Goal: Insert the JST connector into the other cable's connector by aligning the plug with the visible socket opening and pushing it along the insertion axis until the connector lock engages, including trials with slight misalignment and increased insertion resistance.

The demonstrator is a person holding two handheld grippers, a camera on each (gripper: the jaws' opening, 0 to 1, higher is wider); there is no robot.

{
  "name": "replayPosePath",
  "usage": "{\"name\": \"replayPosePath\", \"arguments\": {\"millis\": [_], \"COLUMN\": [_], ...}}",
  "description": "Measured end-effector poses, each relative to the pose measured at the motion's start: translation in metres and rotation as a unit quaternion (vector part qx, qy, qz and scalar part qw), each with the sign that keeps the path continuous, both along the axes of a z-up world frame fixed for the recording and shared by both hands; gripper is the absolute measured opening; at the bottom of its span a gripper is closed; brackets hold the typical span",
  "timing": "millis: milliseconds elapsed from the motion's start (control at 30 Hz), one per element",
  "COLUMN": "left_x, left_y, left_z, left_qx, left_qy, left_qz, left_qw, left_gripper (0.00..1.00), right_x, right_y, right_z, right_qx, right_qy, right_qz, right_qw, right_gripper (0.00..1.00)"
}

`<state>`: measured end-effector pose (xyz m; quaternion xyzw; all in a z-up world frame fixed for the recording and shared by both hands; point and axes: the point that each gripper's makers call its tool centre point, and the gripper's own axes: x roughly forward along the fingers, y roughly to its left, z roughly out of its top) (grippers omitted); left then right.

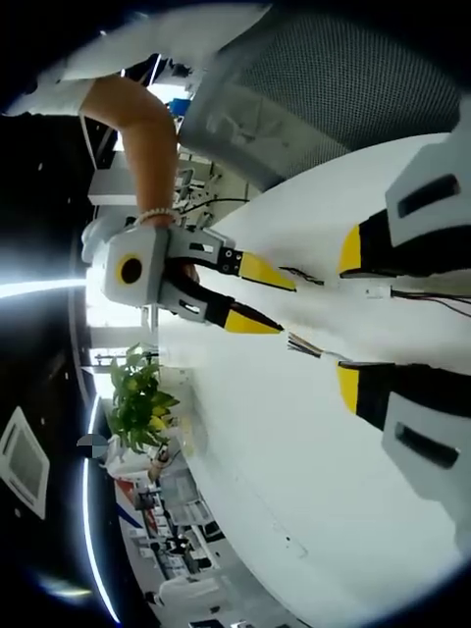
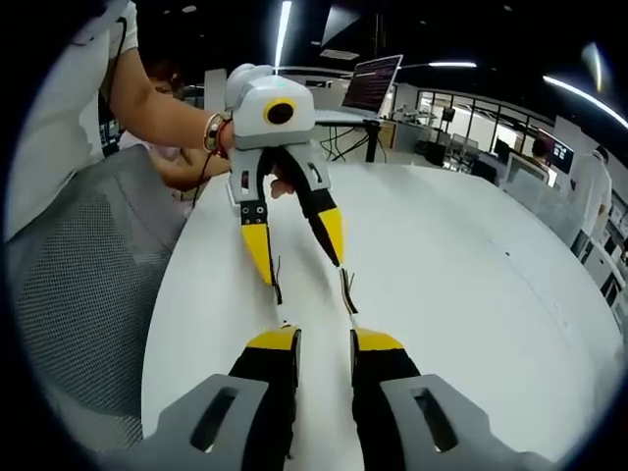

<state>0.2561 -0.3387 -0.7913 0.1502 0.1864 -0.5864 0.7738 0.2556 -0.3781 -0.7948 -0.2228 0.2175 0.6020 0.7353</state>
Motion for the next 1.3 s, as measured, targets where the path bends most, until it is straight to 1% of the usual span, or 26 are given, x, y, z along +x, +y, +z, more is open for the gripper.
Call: {"name": "replayPosePath", "arguments": {"millis": [200,333,467,500,633,700,767,900,967,1033,1167,1300], "left_x": [-0.014,-0.019,-0.020,-0.021,-0.022,-0.020,-0.019,-0.020,-0.020,-0.020,-0.022,-0.022], "left_y": [0.000,0.002,0.002,0.002,0.002,0.002,0.003,0.004,0.003,0.002,0.001,0.002], "left_z": [-0.009,-0.016,-0.024,-0.027,-0.037,-0.040,-0.044,-0.049,-0.049,-0.049,-0.051,-0.055], "left_qx": [0.008,0.017,0.021,0.024,0.027,0.026,0.027,0.030,0.028,0.025,0.030,0.038], "left_qy": [0.007,0.011,0.016,0.017,0.018,0.013,0.017,0.019,0.020,0.019,0.016,0.014], "left_qz": [-0.004,-0.007,-0.008,-0.009,-0.016,-0.012,-0.008,-0.006,-0.004,-0.003,-0.008,-0.011], "left_qw": [0.9999,0.9998,0.9996,0.9995,0.9993,0.9995,0.9995,0.9993,0.9994,0.9995,0.9994,0.9991], "left_gripper": [0.29,0.28,0.25,0.24,0.20,0.19,0.19,0.17,0.14,0.13,0.11,0.07], "right_x": [-0.012,-0.018,-0.023,-0.024,-0.026,-0.026,-0.026,-0.025,-0.025,-0.024,-0.026,-0.026], "right_y": [-0.006,-0.008,-0.009,-0.009,-0.008,-0.008,-0.009,-0.010,-0.010,-0.010,-0.011,-0.013], "right_z": [-0.007,-0.011,-0.017,-0.021,-0.027,-0.029,-0.031,-0.033,-0.034,-0.037,-0.043,-0.048], "right_qx": [-0.008,-0.014,-0.019,-0.022,-0.025,-0.027,-0.028,-0.027,-0.026,-0.025,-0.028,-0.032], "right_qy": [0.009,0.014,0.022,0.026,0.031,0.031,0.035,0.039,0.040,0.042,0.051,0.055], "right_qz": [-0.001,0.003,0.010,0.014,0.020,0.023,0.024,0.024,0.024,0.025,0.029,0.030], "right_qw": [0.9999,0.9998,0.9995,0.9993,0.9990,0.9989,0.9987,0.9986,0.9986,0.9985,0.9979,0.9975], "right_gripper": [0.17,0.17,0.17,0.17,0.17,0.17,0.16,0.16,0.16,0.16,0.15,0.15]}}
